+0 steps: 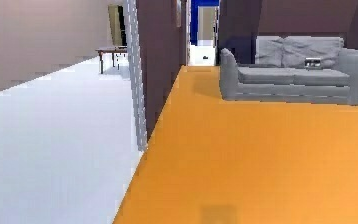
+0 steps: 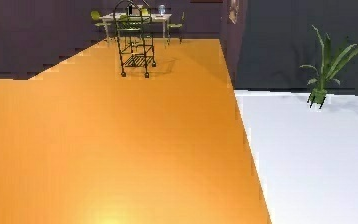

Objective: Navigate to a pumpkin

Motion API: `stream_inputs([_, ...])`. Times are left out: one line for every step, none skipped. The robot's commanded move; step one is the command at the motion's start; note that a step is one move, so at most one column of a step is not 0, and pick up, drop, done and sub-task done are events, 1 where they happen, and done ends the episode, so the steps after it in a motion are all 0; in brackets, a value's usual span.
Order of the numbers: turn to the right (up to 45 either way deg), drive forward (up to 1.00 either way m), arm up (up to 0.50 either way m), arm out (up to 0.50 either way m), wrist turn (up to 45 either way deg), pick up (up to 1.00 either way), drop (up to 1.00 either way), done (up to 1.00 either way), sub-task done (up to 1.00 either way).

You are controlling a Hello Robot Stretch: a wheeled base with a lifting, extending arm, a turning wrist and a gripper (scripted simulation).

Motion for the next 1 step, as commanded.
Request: stream_inputs([0.0,0.2,0.0,0.0,0.0,0.0,0.0,0.0,0.0])
